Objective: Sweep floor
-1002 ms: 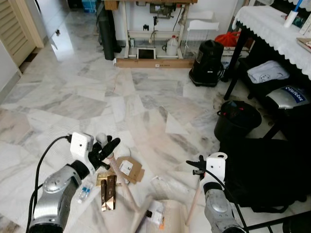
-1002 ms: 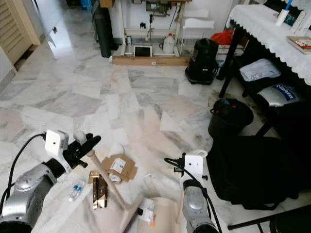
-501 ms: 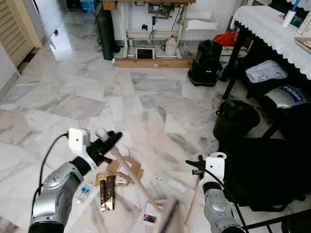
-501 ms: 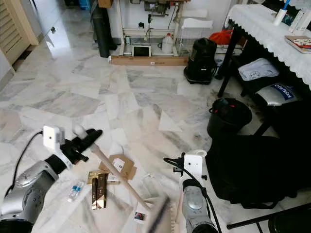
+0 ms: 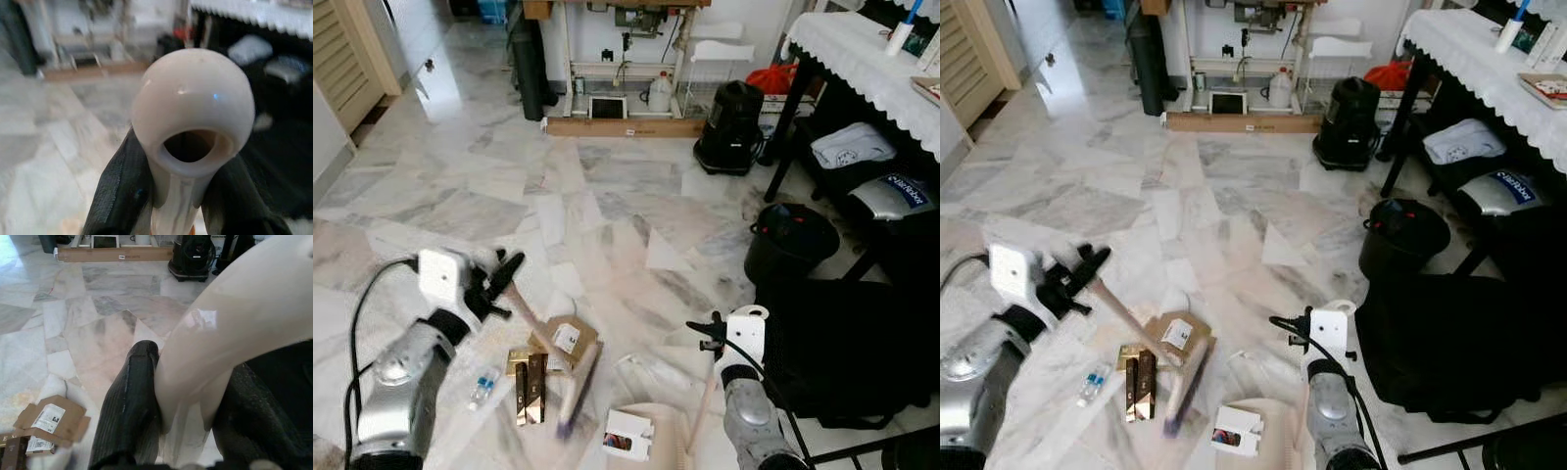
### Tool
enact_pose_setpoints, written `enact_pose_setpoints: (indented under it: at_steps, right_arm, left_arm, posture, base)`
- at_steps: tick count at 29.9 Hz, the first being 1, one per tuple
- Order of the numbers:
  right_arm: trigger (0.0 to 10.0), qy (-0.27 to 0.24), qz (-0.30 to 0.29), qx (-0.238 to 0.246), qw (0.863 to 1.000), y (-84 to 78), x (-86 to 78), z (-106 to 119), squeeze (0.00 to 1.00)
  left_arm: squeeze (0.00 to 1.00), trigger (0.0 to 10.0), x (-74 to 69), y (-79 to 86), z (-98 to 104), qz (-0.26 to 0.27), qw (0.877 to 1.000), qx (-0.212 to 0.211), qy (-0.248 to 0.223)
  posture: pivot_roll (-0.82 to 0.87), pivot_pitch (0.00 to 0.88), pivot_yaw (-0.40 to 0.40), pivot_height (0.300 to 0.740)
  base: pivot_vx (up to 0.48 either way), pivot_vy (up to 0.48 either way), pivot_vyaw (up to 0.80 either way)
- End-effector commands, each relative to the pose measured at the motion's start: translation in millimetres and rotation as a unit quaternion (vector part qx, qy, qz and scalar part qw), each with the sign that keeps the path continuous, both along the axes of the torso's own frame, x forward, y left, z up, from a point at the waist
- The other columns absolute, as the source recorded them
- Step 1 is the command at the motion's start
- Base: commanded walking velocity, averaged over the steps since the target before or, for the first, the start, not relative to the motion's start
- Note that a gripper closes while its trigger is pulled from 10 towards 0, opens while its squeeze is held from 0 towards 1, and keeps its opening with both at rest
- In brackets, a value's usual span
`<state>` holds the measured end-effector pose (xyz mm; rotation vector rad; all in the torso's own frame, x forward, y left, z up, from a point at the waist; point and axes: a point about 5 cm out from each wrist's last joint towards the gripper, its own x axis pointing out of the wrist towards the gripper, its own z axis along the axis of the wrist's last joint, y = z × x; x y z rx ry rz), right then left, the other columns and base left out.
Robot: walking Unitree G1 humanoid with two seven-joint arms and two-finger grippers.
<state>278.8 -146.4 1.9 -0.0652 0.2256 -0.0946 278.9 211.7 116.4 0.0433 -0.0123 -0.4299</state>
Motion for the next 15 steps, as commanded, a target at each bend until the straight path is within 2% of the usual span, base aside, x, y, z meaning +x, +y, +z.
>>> enact_pose_setpoints:
  at_steps: [1, 5, 9, 15]
  right_arm:
    - [10.0, 0.021, -0.001, -0.002, 1.000, -1.4, -4.4, -6.4, 0.00]
    - [10.0, 0.022, -0.004, -0.004, 1.000, -4.4, -5.0, -6.9, 0.00]
    - [10.0, 0.021, -0.005, -0.004, 1.000, -4.8, -4.8, -6.6, 0.00]
    - [10.0, 0.017, -0.005, -0.003, 1.000, -3.7, -3.6, -5.3, 0.00]
  left_arm:
    - [0.00, 10.0, -0.4, 0.4, 1.4, -0.009, 1.000, 0.013, -0.003]
    - [0.00, 10.0, -2.6, -4.8, -6.1, -0.040, 0.999, 0.016, 0.025]
    - [0.00, 10.0, -2.6, -7.8, -9.6, -0.050, 0.998, 0.016, 0.031]
    - [0.00, 10.0, 1.8, -14.7, -13.4, -0.045, 0.998, -0.014, 0.035]
  posture:
    - [0.06, 0.018, -0.062, 0.740]
    - [0.06, 0.014, -0.057, 0.740]
    - [0.06, 0.012, -0.057, 0.740]
    - [0.05, 0.006, -0.053, 0.740]
  base:
    - [0.000, 0.000, 0.00]
    - [0.000, 0.000, 0.00]
    - [0.000, 0.000, 0.00]
    - [0.000, 0.000, 0.00]
